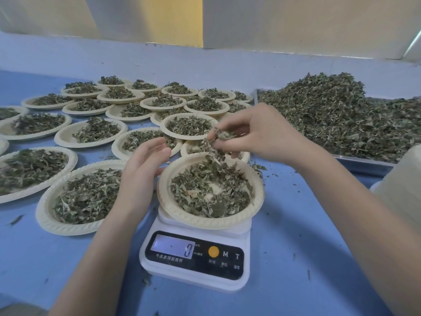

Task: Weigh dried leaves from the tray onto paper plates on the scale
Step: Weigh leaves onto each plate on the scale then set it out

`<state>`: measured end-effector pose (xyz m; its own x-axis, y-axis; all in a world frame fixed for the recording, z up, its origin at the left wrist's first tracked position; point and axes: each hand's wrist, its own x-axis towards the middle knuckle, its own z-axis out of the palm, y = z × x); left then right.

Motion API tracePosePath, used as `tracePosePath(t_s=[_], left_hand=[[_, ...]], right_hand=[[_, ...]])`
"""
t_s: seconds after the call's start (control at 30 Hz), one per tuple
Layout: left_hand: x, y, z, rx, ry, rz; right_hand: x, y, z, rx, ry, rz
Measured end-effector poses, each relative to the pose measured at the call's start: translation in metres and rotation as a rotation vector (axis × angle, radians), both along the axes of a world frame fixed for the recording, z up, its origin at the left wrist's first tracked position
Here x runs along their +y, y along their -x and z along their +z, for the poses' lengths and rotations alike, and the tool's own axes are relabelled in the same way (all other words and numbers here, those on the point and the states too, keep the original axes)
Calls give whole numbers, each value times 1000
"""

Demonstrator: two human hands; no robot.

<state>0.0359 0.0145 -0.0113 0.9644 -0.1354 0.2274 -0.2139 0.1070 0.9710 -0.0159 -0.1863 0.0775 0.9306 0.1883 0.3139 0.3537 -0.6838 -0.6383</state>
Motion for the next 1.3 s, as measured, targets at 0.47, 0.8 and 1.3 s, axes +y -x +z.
tracePosePath(t_s=[0.47,0.8,1.3], left_hand=[[1,1,0,3,-26,8],[1,2,1,9,-18,13],[2,2,1,15,-24,11]], right_hand=[[-12,-4,2,-20,-224,-18],[-5,-5,-2,31,-210,58],[-1,-5,-4,30,-213,59]])
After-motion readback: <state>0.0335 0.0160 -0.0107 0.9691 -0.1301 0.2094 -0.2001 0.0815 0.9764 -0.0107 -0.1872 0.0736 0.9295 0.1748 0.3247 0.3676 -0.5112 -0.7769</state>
